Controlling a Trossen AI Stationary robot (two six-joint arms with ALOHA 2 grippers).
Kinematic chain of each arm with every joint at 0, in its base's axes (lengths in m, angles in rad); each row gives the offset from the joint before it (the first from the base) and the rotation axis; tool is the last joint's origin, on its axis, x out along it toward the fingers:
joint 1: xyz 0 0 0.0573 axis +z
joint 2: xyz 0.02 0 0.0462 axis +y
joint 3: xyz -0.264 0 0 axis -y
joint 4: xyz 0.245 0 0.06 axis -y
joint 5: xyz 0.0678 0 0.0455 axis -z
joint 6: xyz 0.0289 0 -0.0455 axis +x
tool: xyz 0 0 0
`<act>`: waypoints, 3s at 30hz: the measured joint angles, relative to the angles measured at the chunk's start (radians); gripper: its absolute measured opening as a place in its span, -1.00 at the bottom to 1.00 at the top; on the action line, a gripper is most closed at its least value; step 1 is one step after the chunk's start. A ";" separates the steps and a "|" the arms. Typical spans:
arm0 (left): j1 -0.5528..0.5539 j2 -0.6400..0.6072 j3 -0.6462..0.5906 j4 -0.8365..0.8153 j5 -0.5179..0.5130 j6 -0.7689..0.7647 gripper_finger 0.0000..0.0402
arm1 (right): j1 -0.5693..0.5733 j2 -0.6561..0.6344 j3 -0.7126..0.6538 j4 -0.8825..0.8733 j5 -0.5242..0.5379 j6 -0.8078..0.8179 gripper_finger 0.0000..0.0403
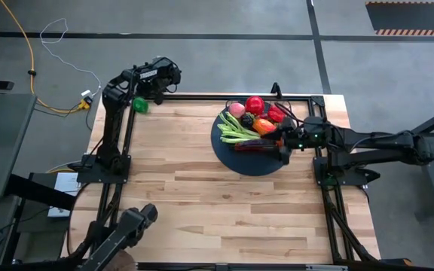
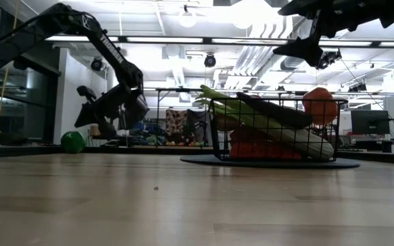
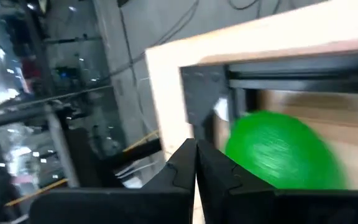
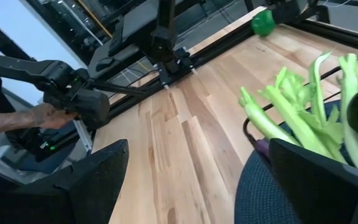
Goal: Build produce basket
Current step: Put the lime into the black wire basket
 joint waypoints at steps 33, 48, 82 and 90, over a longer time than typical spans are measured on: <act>-0.073 -0.030 -0.174 0.154 -0.002 -0.603 -1.00 | 0.211 0.000 0.000 -0.030 0.131 0.131 0.87; -0.363 -0.134 -0.204 0.183 0.328 -0.670 -1.00 | 0.235 0.000 0.000 -0.029 0.183 0.141 0.87; -1.727 -0.847 -0.724 0.498 0.344 -0.674 -0.76 | 0.235 0.000 0.000 -0.053 0.284 0.252 0.87; -1.647 -0.848 -0.732 0.378 0.345 -0.506 -0.12 | 0.234 0.000 0.000 -0.117 0.294 0.253 0.87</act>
